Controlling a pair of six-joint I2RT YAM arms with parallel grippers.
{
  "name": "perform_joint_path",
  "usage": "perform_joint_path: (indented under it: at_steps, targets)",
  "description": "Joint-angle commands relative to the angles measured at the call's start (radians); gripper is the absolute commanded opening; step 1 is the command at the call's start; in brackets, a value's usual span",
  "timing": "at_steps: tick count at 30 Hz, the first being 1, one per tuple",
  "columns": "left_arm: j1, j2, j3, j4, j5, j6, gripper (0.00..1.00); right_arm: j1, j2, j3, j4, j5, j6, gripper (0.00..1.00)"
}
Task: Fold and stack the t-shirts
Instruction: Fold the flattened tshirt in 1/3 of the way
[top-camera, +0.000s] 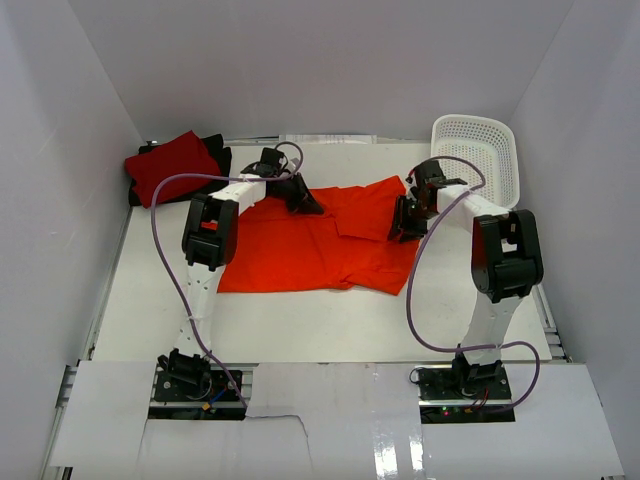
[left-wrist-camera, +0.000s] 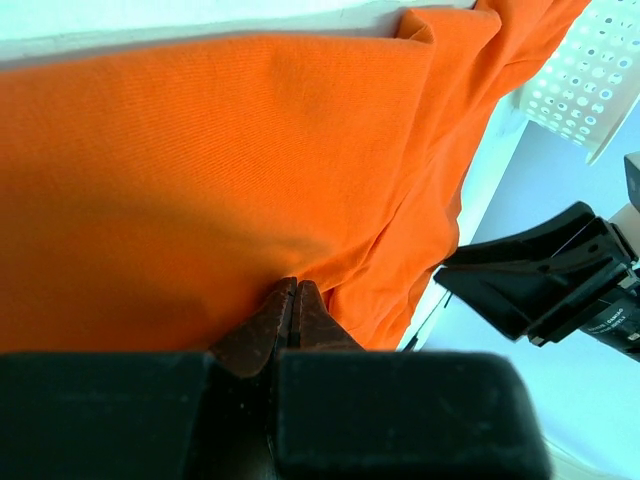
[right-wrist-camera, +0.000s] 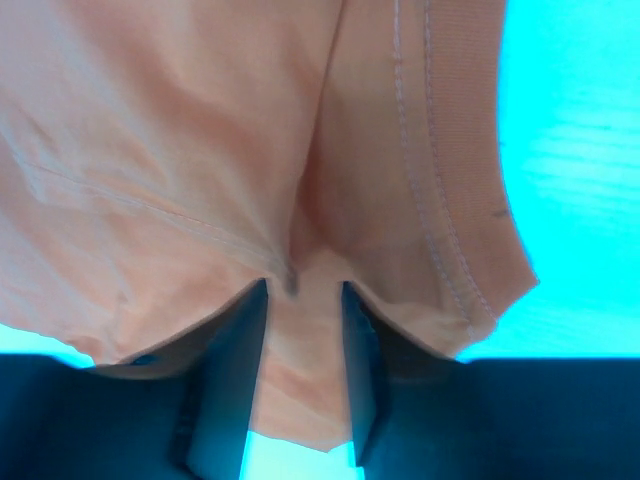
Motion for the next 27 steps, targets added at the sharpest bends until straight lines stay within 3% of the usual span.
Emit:
perform_joint_path:
  at_steps: [1, 3, 7, 10, 12, 13, 14, 15, 27]
  targets:
    - [0.009, -0.021, 0.042, -0.021, -0.002, 0.017, 0.00, 0.002, -0.005, 0.073, -0.044, 0.054, -0.017, 0.45]
    - [0.009, -0.024, 0.042, -0.027, -0.001, 0.017, 0.00, 0.001, -0.007, 0.108, -0.036, 0.068, -0.023, 0.55]
    - [0.010, -0.040, 0.022, -0.041, -0.008, 0.025, 0.00, 0.001, 0.027, 0.232, -0.009, 0.100, -0.026, 0.54]
    - [0.012, -0.072, -0.013, -0.041, -0.015, 0.034, 0.00, 0.004, 0.050, 0.291, 0.054, 0.120, -0.038, 0.49]
    - [0.015, -0.096, -0.030, -0.041, -0.024, 0.037, 0.00, 0.004, 0.085, 0.325, 0.085, 0.124, -0.043, 0.40]
    - [0.016, -0.103, -0.036, -0.041, -0.024, 0.039, 0.00, 0.002, 0.105, 0.346, 0.091, 0.126, -0.042, 0.34]
    - [0.016, -0.109, -0.046, -0.041, -0.022, 0.039, 0.00, 0.002, 0.151, 0.392, 0.088, 0.121, -0.046, 0.18]
    - [0.018, -0.113, -0.049, -0.041, -0.019, 0.039, 0.00, 0.002, 0.176, 0.416, 0.088, 0.111, -0.048, 0.09]
    - [0.070, -0.285, -0.145, -0.031, -0.021, 0.058, 0.00, -0.008, 0.447, 0.654, 0.074, 0.126, -0.022, 0.08]
